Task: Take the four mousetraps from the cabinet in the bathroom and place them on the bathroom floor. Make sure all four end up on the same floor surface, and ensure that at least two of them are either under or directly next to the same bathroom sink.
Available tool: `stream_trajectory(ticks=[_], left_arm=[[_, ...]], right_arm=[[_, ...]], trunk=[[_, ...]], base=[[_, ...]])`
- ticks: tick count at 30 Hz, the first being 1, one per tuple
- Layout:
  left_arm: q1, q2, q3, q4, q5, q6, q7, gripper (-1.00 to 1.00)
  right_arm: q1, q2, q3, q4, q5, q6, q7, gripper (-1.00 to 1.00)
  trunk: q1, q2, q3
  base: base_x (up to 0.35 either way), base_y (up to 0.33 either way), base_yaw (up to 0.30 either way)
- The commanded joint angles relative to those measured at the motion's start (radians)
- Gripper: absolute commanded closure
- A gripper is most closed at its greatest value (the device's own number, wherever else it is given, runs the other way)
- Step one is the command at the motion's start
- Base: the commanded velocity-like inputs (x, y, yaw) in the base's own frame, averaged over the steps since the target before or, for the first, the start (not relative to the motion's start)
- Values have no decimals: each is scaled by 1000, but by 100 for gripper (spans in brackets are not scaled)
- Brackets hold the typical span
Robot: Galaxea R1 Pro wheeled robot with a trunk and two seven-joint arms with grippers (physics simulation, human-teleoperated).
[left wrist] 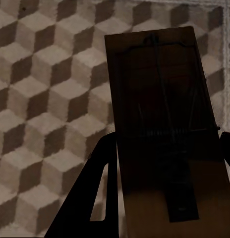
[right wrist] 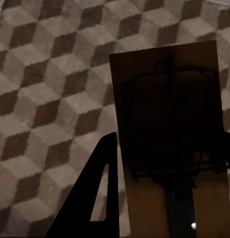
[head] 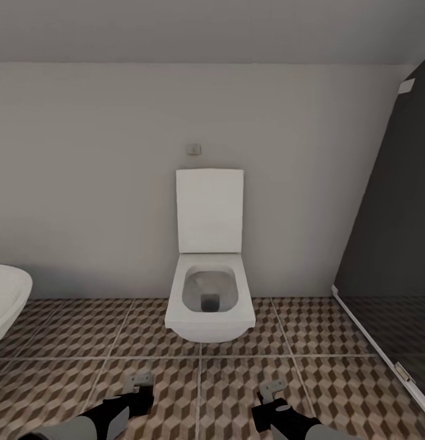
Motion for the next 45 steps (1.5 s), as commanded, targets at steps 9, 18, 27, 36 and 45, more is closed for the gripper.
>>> stream_trajectory(ticks=[9, 18, 27, 36, 45], left_arm=[[0, 0, -8, -1, 6, 4, 6, 100], [0, 0, -9, -1, 6, 4, 6, 100], [0, 0, -9, -1, 6, 4, 6, 100], [0, 0, -8, -1, 6, 4, 6, 100], [1, -1, -9, -1, 6, -2, 7, 100]], right_arm=[[-1, 1, 1, 2, 8, 2, -4, 100], [-1, 1, 1, 2, 8, 2, -4, 100], [-1, 1, 1, 2, 8, 2, -4, 100], [-1, 1, 1, 2, 8, 2, -4, 100], [-1, 1, 1, 2, 8, 2, -4, 100]], trunk=[[4, -3, -36], [8, -5, -71], [12, -7, -105], [14, -8, -125], [16, -9, -144]], base=[[0, 0, 0], [0, 0, 0], [0, 0, 0], [0, 0, 0], [0, 0, 0]])
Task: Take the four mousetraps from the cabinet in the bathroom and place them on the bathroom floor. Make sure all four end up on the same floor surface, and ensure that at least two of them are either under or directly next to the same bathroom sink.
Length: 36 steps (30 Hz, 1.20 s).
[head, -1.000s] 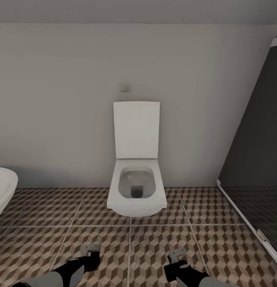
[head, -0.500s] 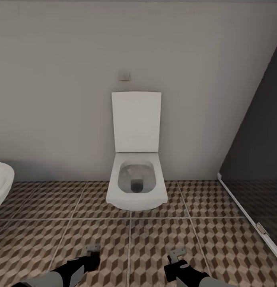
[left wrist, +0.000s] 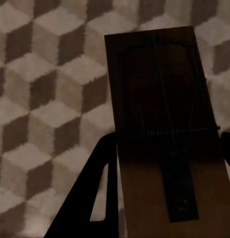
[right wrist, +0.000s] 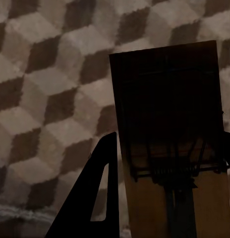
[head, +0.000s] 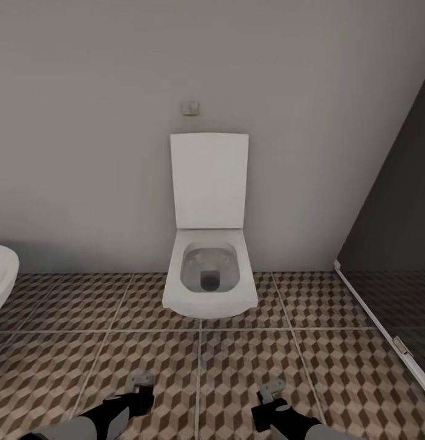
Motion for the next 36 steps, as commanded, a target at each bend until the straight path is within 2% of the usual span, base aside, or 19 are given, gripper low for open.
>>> stream_trajectory(ticks=[1, 4, 10, 29, 36], left_arm=[[0, 0, -9, -1, 6, 2, 6, 100], [1, 0, -9, -1, 6, 1, 6, 100], [1, -1, -9, -1, 5, 1, 6, 100], [1, -1, -9, -1, 6, 1, 6, 100], [1, -1, -8, -1, 5, 1, 6, 100]], right_arm=[[-1, 0, 1, 2, 7, 2, -4, 100], [-1, 0, 1, 2, 7, 2, -4, 100], [-1, 0, 1, 2, 7, 2, -4, 100], [-1, 0, 1, 2, 7, 2, -4, 100], [-1, -2, 1, 1, 9, 1, -4, 100]], trunk=[[0, -1, -5], [2, -1, -16], [2, -1, -16], [10, -6, -90], [10, -6, -90]], base=[[0, 0, 0], [0, 0, 0], [0, 0, 0], [0, 0, 0], [0, 0, 0]])
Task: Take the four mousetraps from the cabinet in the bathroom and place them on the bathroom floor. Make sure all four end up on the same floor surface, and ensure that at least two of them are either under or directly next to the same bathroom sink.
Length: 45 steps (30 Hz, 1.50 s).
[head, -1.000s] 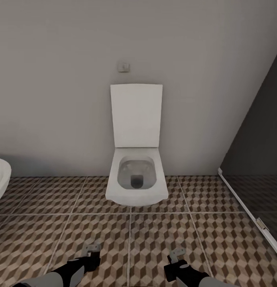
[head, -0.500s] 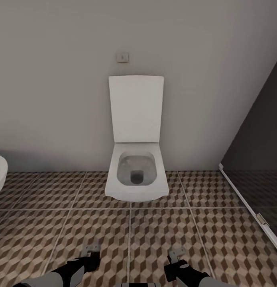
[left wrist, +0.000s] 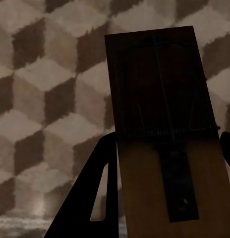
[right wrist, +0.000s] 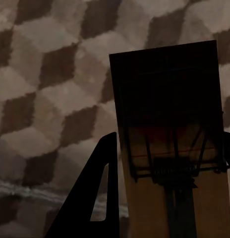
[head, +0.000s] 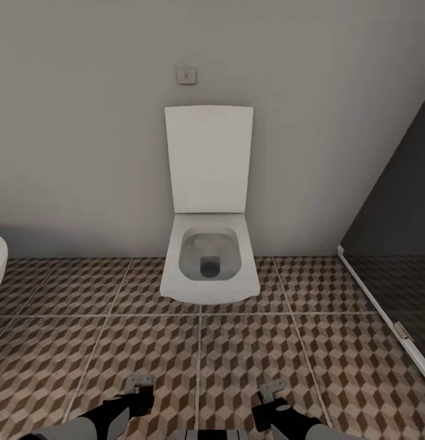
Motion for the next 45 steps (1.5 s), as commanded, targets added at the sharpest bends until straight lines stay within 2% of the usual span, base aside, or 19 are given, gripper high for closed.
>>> stream_trajectory(ticks=[1, 8, 11, 15, 17, 20, 22, 24, 28, 36, 45], left_arm=[[0, 0, -9, -1, 6, 2, 7, 100], [0, 1, -15, -15, -11, 3, 2, 100], [-2, -3, -19, -43, -15, 22, -4, 100], [-5, -1, -20, -129, -18, 117, -8, 100], [-12, 11, -19, -159, -17, 173, -9, 100], [-16, 26, -18, -170, -15, 195, -9, 100], [-17, 33, -17, -171, -14, 193, -10, 100], [-18, 37, -17, -167, -14, 164, -10, 100], [-19, 36, -19, -161, -13, 114, -11, 100], [-19, 39, -17, -158, -15, 88, -11, 100], [-19, 37, -22, -166, -19, 49, -11, 100]], right_arm=[[-1, -1, 1, 1, 8, 2, -4, 100], [-1, -3, 0, -18, 10, 19, -4, 100], [-1, 1, -1, -83, 9, 42, -24, 100], [-3, 6, -2, -183, 4, 101, -97, 100], [-5, 8, -3, -207, 2, 122, -122, 100], [-6, 9, -3, -217, -2, 127, -133, 100], [-7, 9, -4, -220, -16, 125, -136, 100], [-7, 10, -3, -221, -38, 111, -139, 100], [-7, 10, -2, -212, -50, 80, -139, 100], [-7, 11, 4, -118, -52, -12, -139, 100], [-7, 11, 4, -95, -53, -26, -139, 100]], trunk=[[0, 0, -1], [0, 0, -1], [0, 0, -1], [0, 0, -1], [0, 0, -1], [0, 0, -1], [0, 0, -1], [0, 0, -1], [0, 0, -1], [0, 0, -1], [0, 0, -1]], base=[[0, 0, 0], [0, 0, 0], [0, 0, 0], [0, 0, 0], [0, 0, 0], [0, 0, 0], [0, 0, 0], [0, 0, 0], [0, 0, 0], [0, 0, 0], [0, 0, 0]])
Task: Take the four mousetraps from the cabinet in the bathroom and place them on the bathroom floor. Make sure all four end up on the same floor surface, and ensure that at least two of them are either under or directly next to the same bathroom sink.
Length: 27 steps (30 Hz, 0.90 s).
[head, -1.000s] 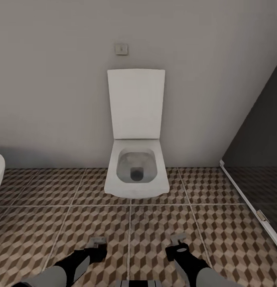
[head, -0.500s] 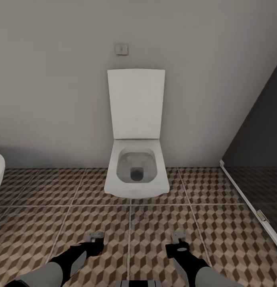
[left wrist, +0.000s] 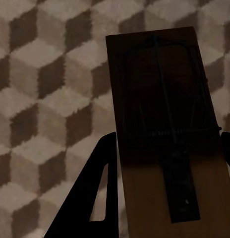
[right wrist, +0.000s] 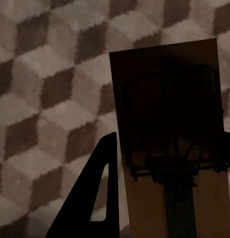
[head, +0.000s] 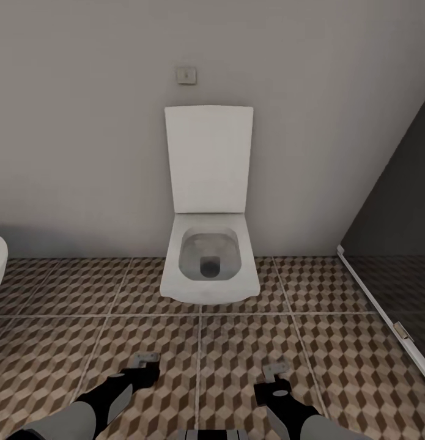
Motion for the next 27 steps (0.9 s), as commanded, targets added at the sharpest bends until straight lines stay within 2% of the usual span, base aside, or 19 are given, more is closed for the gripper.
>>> stream_trajectory(ticks=[1, 20, 27], left_arm=[[0, 1, -7, -6, 6, 4, 4, 100], [0, -11, 4, -16, 9, 17, 13, 100], [0, -15, 4, -16, 10, 17, 14, 100]], right_arm=[[-1, 0, 1, 4, 6, -2, -3, 100], [-1, -2, 2, 9, 10, -1, -3, 100], [-1, -3, 2, 9, 9, 1, -3, 100]], trunk=[[0, 0, -1], [0, 0, -1], [3, -2, -28]], base=[[0, 0, 0], [0, 0, 0], [0, 0, 0]])
